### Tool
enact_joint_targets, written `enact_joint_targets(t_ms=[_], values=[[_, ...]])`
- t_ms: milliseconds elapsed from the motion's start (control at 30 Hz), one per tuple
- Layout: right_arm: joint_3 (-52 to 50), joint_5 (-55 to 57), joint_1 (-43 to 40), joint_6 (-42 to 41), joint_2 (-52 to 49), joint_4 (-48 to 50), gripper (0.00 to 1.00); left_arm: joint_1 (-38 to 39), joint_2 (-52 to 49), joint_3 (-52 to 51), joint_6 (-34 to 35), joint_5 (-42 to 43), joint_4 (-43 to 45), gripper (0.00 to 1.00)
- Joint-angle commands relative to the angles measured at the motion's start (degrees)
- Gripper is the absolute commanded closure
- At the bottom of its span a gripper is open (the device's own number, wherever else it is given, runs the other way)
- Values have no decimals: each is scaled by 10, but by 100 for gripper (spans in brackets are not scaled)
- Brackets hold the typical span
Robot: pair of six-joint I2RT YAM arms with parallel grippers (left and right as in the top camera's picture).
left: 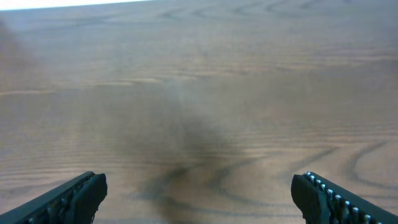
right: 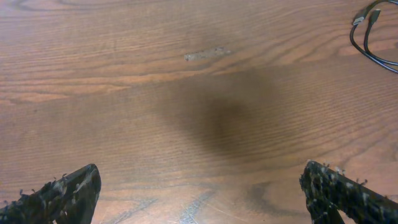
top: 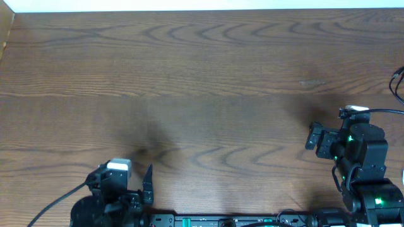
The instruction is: Untangle cables
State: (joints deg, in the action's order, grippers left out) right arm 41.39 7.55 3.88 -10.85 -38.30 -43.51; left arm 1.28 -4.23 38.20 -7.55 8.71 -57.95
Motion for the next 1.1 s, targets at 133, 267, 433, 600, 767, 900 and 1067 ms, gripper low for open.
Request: enact_joint_targets(t_ms=[133,267,433,600,767,900,1067], values=[[-4,9,2,2,0,0,1,-2,39,-29,-3,-4,-2,0],[-4,9,2,2,0,0,1,-2,41,-49,-3,-4,2,0],[-4,9,2,2,0,0,1,-2,41,-78,-3,-4,19,0],[-4,9,2,2,0,0,1,-2,41,-114,-3,-3,86,0],[-4,9,2,2,0,0,1,-2,41,-162,-3,-4,163,0],[-4,9,2,2,0,0,1,-2,41,-200,-3,-4,231,0],[-4,9,2,2,0,0,1,-2,41,-251,-3,-4,308,0]])
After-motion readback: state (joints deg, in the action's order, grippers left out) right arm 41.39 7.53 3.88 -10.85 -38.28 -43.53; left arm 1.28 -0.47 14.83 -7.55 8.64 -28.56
